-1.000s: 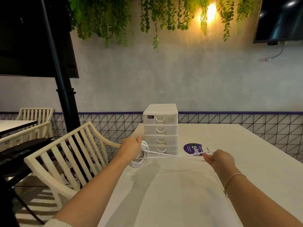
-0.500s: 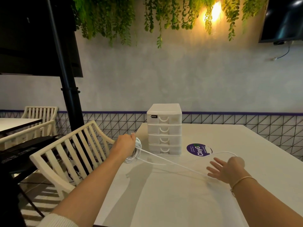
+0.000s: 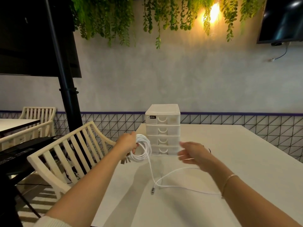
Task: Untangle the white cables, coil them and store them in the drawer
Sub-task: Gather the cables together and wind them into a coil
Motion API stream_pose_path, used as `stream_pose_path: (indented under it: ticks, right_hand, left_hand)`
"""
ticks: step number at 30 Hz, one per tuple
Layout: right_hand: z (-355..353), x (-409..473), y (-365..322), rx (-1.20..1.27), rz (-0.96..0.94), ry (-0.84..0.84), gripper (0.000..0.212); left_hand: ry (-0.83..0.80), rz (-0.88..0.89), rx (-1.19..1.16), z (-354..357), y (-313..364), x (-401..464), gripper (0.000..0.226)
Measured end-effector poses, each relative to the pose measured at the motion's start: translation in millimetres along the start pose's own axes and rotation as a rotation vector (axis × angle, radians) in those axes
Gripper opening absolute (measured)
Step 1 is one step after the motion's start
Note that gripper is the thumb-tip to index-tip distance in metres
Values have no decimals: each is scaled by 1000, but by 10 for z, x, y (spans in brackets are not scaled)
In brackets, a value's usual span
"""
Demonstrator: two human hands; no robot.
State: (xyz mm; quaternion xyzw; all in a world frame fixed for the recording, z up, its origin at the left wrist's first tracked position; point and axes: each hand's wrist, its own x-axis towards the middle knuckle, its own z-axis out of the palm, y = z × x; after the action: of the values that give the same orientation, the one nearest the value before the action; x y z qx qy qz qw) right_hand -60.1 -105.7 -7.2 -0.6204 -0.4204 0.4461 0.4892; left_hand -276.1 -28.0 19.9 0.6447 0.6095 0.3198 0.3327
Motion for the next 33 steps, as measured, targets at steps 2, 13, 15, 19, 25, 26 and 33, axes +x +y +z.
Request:
stream_pose_path:
  ticks: [2,13,15,19,25,26,33]
  right_hand:
    - [367,-170,-151,-124,2,-216,42]
    - [471,-593,-633,-833,-470,-10,21]
    - [423,-601,-683,-849,-583,32,21]
    - [325,-551,-738,-927,-766,57,22]
    - [272,-342,-760,-845,-896,146,22]
    - [261,-303,-747,-811,-879,166,23]
    - [241,-156,-532,-438,-489,28,24]
  left_hand:
    - [-19,-30,-151,132,99,-21,47]
    - [-49,193,-28,249,89,-177,40]
    - [-86,236,-17,299,118,-216,38]
    - [-191,213,-105,356,175,-250,37]
    - [-321,247,-185,412,357,-406,30]
    - [-330,271,-199,418,375,-427,30]
    - [-367,292,-249,465,433,-469,43]
